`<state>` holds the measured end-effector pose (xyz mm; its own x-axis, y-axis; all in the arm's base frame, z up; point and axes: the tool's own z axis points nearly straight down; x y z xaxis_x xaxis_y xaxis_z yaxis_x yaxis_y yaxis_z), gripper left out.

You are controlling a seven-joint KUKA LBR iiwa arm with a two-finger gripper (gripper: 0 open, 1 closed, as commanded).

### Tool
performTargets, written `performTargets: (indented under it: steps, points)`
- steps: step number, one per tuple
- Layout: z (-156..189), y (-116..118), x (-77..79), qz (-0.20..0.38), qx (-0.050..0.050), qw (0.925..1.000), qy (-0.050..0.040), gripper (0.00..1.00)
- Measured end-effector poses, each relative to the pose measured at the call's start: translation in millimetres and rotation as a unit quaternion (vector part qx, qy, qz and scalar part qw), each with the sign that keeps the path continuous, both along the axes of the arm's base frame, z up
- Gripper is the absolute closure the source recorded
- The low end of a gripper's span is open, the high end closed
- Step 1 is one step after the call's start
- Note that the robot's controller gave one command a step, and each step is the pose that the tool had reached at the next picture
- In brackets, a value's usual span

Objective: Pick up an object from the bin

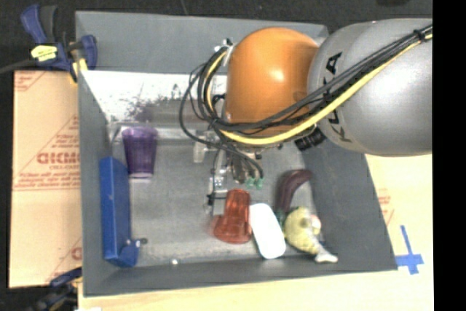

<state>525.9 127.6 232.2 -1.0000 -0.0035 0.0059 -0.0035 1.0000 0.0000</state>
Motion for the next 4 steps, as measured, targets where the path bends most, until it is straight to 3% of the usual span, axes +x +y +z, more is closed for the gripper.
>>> performTargets:
  steps: [1, 3, 4]
  points:
    - [5, -1, 1.7, -0.002, 0.001, 1.0000, -0.0042, 0.00]
    - [84, 0, -6.5, -0.014, 0.001, 0.9999, -0.0051, 0.00]
    - [31, -49, -18.1, 0.081, 0.001, 0.9967, -0.0065, 0.00]
